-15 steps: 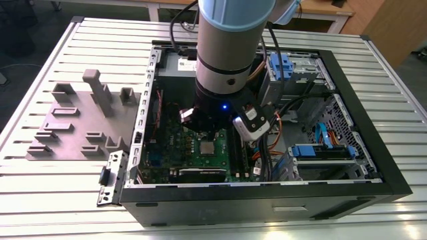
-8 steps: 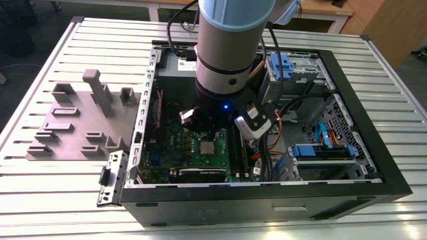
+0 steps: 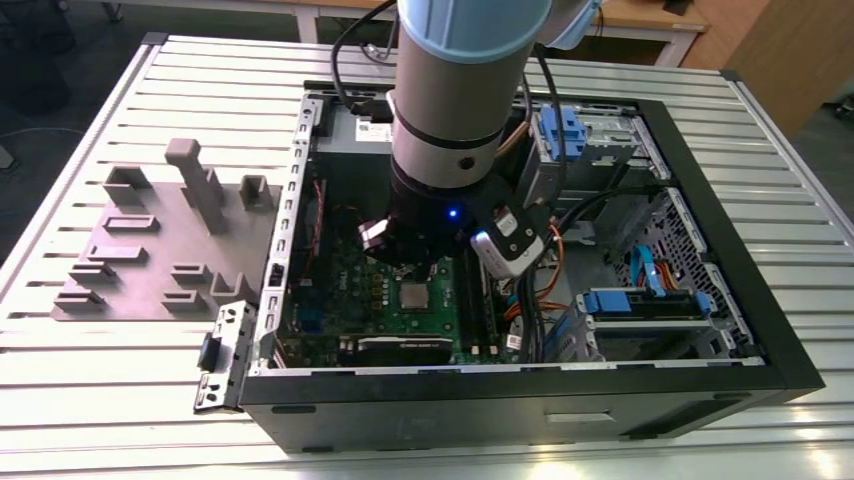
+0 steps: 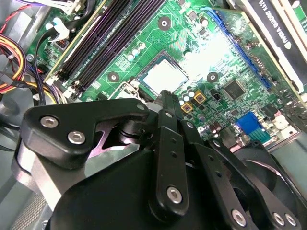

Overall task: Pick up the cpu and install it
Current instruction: 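Place the cpu into insertion slot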

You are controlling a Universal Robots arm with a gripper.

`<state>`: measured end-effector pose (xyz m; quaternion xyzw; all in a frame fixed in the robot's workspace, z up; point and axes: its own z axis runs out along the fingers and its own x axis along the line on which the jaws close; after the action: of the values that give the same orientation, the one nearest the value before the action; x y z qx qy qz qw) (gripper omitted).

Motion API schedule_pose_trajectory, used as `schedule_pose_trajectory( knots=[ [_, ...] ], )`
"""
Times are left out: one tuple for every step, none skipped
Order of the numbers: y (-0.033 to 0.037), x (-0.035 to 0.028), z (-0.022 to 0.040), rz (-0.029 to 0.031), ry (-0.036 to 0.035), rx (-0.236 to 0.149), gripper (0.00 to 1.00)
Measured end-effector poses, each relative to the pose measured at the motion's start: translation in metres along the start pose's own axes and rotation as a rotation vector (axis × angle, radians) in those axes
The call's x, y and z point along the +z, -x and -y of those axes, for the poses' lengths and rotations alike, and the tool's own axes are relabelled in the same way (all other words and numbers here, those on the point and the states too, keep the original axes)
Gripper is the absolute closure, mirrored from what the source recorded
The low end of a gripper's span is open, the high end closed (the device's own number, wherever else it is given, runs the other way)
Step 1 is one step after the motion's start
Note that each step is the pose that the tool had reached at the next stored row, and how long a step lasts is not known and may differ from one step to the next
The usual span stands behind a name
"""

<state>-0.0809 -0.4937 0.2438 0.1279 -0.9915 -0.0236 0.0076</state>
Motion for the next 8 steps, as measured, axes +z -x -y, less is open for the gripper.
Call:
schedule_pose_trajectory(
  knots=[
    [0.0000, 0.0000, 0.0000, 0.0000, 0.0000, 0.000, 0.89],
    [0.0000, 0.0000, 0.0000, 0.0000, 0.0000, 0.000, 0.89],
    [0.0000, 0.0000, 0.0000, 0.0000, 0.0000, 0.000, 0.89],
    [0.0000, 0.0000, 0.0000, 0.0000, 0.0000, 0.000, 0.89],
    [0.0000, 0.0000, 0.0000, 0.0000, 0.0000, 0.000, 0.89],
    [0.0003, 0.0000, 0.0001, 0.0000, 0.0001, -0.001, 0.89],
    [0.0009, 0.0001, 0.0002, 0.0002, 0.0002, -0.001, 0.89],
    [0.0016, 0.0001, 0.0004, 0.0002, 0.0002, -0.001, 0.89]
  ],
)
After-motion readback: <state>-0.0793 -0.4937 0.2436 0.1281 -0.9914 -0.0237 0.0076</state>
